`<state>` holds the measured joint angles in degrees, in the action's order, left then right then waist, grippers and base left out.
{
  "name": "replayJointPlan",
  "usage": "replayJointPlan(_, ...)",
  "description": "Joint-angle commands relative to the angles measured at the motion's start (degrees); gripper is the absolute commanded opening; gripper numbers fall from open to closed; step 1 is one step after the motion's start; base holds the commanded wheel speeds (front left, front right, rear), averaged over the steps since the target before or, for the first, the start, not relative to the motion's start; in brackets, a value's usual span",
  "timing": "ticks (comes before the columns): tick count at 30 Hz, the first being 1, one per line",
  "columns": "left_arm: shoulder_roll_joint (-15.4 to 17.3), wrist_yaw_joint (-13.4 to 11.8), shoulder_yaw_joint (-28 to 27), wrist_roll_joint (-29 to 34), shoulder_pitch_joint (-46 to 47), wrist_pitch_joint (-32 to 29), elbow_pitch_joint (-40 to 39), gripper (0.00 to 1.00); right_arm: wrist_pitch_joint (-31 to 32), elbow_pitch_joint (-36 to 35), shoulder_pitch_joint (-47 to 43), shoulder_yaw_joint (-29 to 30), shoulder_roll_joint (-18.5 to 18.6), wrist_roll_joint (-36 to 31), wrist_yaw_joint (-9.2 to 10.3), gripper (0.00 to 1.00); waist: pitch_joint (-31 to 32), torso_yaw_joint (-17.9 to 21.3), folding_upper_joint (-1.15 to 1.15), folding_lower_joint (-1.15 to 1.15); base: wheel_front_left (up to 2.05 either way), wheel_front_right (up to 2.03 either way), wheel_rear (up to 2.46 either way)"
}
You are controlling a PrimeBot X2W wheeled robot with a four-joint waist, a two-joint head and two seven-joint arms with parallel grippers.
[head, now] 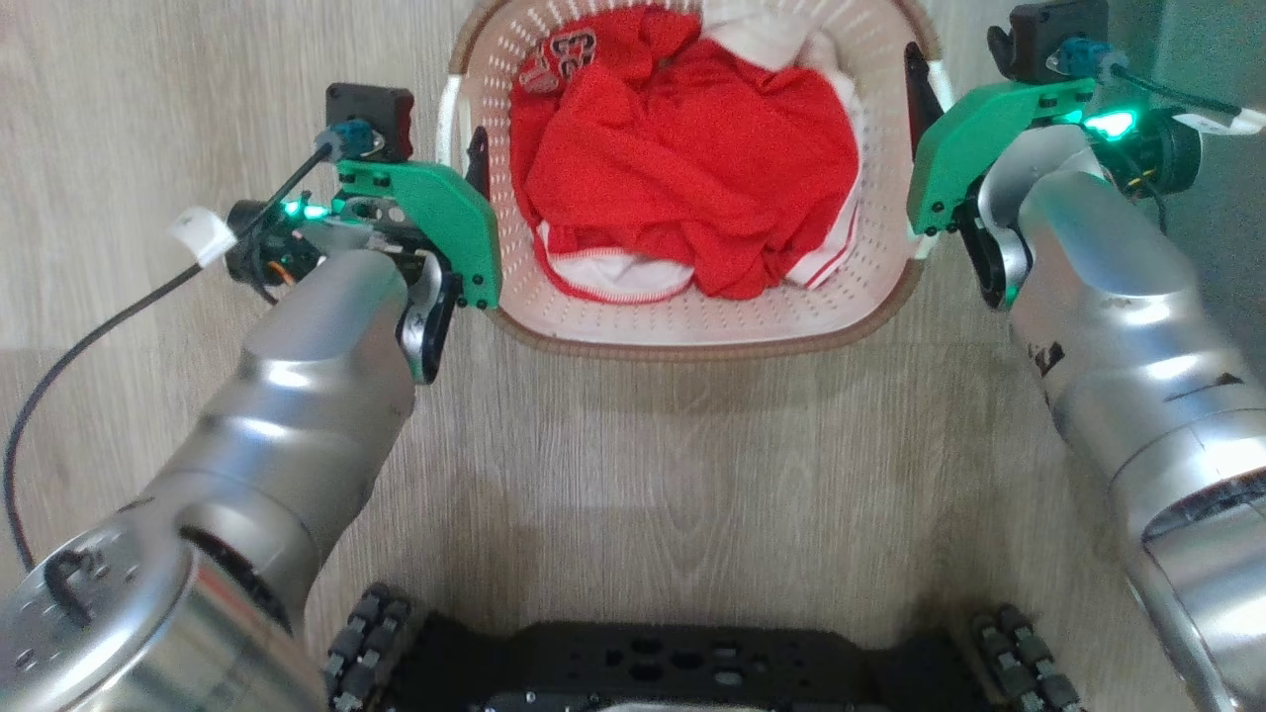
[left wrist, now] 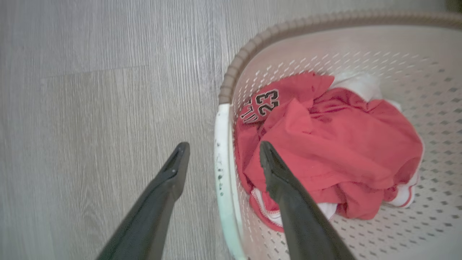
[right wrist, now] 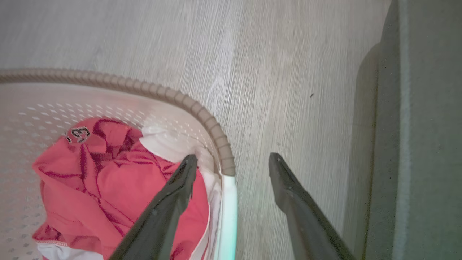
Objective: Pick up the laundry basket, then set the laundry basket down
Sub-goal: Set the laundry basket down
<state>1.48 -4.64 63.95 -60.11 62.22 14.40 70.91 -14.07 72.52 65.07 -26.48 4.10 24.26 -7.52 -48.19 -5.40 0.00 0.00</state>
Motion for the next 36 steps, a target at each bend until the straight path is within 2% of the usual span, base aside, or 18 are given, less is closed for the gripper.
replayJointPlan(1, 1.9, -0.4, -2.2, 0.3, -1.0, 0.6, -1.3, 1.00, -0.8, -1.4, -3.3, -0.3, -1.2, 0.3, 0.03, 1.00, 2.7, 0.6, 0.00, 0.00, 0.00, 0.00, 0.00)
replayJointPlan(5, 4.2, -1.6, -7.3, 4.1, -3.2, 0.6, -6.9, 1.00, -0.9, -5.8, -5.1, 2.6, -1.2, -1.3, 0.03, 1.00, 7.0, 1.1, 0.00, 0.00, 0.00, 0.00, 0.00)
replayJointPlan(10, 6.5, -3.0, -16.6, 11.2, -10.3, 0.6, -15.4, 1.00, -0.9, -13.7, -11.4, 6.6, -1.2, -3.8, 0.03, 1.00, 14.0, 1.4, 0.00, 0.00, 0.00, 0.00, 0.00)
replayJointPlan(16, 7.4, -3.4, -27.5, 21.2, -21.5, 0.6, -25.7, 1.00, -0.9, -23.9, -21.8, 10.2, -1.2, -5.5, 0.03, 1.00, 23.5, 1.4, 0.00, 0.00, 0.00, 0.00, 0.00)
replayJointPlan(24, 6.3, -2.3, -39.0, 33.3, -38.5, 0.6, -40.9, 1.00, -0.9, -36.7, -35.9, 9.9, -1.2, -3.8, 0.03, 1.00, 34.4, 2.3, 0.00, 0.00, 0.00, 0.00, 0.00)
replayJointPlan(28, 5.4, -1.3, -43.6, 37.4, -45.8, 0.6, -47.9, 1.00, -0.9, -42.6, -41.6, 10.1, -1.2, -5.0, 0.03, 1.00, 38.1, 2.8, 0.00, 0.00, 0.00, 0.00, 0.00)
replayJointPlan(36, 3.7, -0.4, -50.5, 43.3, -57.4, 0.6, -60.4, 1.00, -0.9, -56.4, -52.6, 14.3, -1.2, -6.9, 0.03, 1.00, 43.0, 3.4, 0.00, 0.00, 0.00, 0.00, 0.00)
